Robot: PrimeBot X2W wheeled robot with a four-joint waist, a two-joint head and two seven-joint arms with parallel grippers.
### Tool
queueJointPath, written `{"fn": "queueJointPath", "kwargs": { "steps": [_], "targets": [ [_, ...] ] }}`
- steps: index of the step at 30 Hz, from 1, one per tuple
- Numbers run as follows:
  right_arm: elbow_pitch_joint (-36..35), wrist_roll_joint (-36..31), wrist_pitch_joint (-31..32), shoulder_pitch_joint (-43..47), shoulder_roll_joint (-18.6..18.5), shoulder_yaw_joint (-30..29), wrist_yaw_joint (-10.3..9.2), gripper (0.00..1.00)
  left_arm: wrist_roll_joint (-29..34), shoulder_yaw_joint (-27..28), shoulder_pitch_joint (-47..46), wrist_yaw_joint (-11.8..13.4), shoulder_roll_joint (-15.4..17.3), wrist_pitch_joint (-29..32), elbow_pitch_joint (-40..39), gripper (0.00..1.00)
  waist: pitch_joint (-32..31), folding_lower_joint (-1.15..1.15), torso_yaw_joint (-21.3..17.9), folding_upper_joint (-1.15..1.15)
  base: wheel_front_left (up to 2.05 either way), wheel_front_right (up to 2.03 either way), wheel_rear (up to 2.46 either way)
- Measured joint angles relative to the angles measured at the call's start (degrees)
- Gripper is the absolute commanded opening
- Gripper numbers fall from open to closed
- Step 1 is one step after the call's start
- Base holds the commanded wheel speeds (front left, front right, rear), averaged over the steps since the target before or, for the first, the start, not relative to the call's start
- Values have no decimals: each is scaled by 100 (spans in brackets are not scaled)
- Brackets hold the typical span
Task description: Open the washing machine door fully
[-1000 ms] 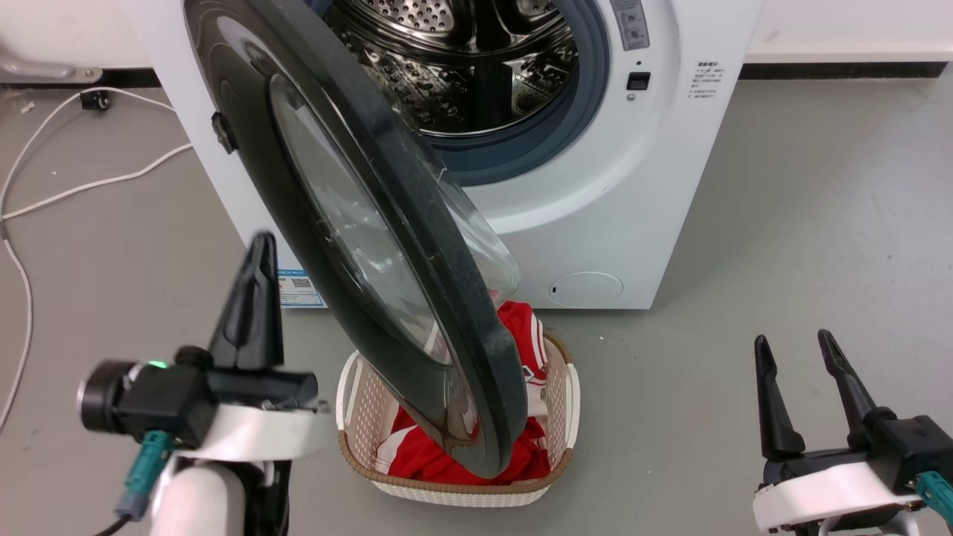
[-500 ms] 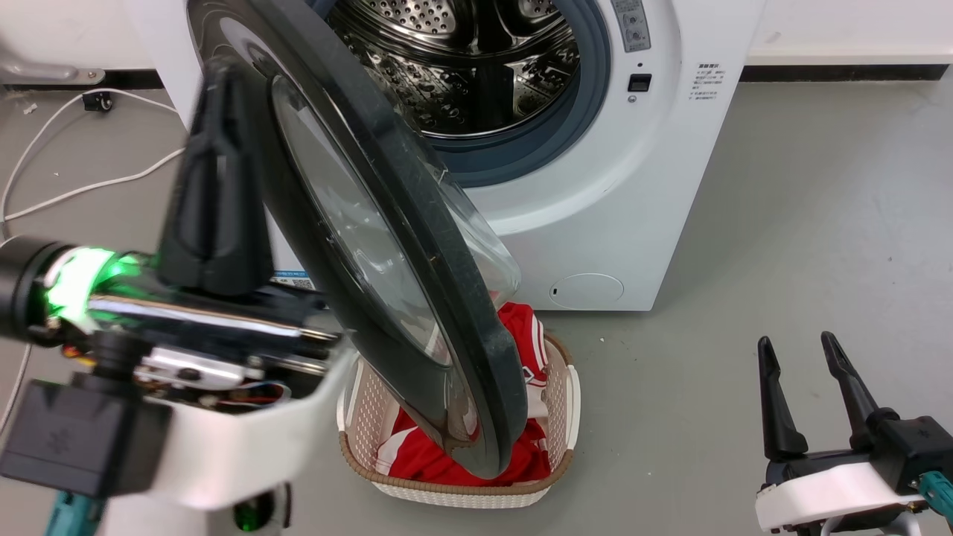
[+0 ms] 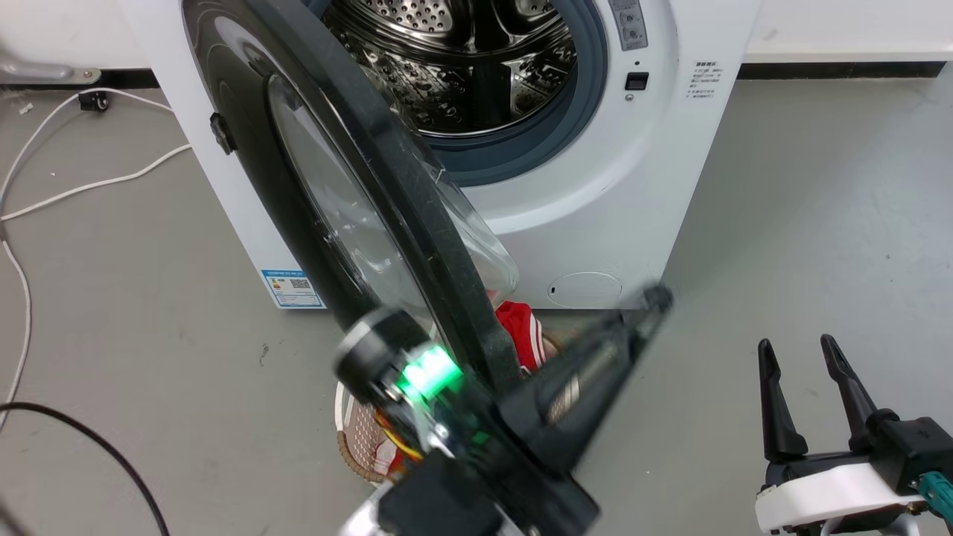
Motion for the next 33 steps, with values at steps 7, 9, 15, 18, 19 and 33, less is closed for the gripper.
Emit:
{"fn": "queueJointPath", "kwargs": {
  "steps": [7,9,15,18,19,33],
  "targets": [
    [16,13,13,13,0,10,0,100,-422,-667,853,-5,312,504,335,0,-1,0,63,0,0,0,0],
    [27,16,16,30,1,35,0,100,-508,-770,1089,-5,411,633,467,0,-10,0,84,0,0,0,0],
    [32,14,64,54,1,121,0,100,-584,-868,1439,48,620,688,895,0,21,0,121,0,0,0,0],
    [69,14,63,51,1,153,0,100,-490,-804,1445,153,599,508,1143,0,44,0,104,0,0,0,0],
    [87,14,63,45,1,159,0,100,-483,-769,1428,191,564,443,1234,0,51,0,93,0,0,0,0],
    [97,85,66,30,1,179,0,100,-495,-266,636,639,37,-176,2459,0,154,0,-58,0,0,0,0]
  ]
}}
